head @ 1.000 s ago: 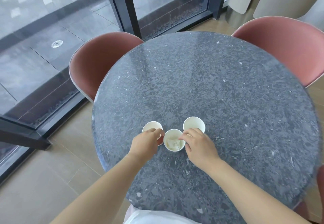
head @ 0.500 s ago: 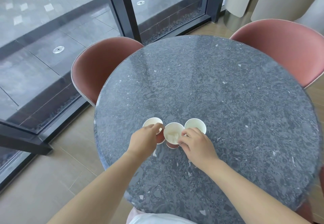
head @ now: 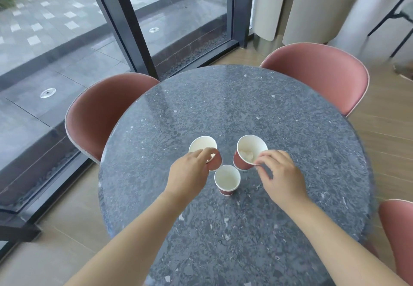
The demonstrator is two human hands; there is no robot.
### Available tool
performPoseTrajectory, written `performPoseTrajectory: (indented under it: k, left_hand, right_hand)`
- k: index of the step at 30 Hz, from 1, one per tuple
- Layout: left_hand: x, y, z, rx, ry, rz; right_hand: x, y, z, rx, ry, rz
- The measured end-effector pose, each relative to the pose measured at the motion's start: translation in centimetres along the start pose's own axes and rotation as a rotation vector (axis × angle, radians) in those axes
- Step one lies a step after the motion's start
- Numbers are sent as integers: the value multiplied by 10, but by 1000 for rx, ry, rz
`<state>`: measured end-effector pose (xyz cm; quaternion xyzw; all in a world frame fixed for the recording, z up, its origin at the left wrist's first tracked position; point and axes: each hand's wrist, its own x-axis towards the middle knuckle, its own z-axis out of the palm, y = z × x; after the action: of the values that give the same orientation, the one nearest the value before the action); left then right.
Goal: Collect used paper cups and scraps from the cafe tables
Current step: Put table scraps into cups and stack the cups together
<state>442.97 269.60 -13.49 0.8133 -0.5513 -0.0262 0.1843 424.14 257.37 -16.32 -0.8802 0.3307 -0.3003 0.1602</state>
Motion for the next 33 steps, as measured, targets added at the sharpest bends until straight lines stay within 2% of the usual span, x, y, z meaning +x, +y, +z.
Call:
performPoseTrajectory:
  k: [5,11,18,22,26,33]
  left_hand:
    - [1,19,27,31,-86,104]
    - [-3,19,55,97,-250,141]
    - [0,23,56,123,-294,199]
    - [2,19,54,184,-297,139]
    - [1,15,61,224,-387,90]
    - [1,18,78,120,-481,37]
  right_hand:
    - [-23,21,-4,-48,-61,112]
    - [-41,27,5,-31,-159,147]
    - [-44,31,19,-19,-244,155]
    - [-40,31,25,-13,-255,148]
    - [-40,32,32,-6,-290,161]
    - [-47,39,37,-37,-397,196]
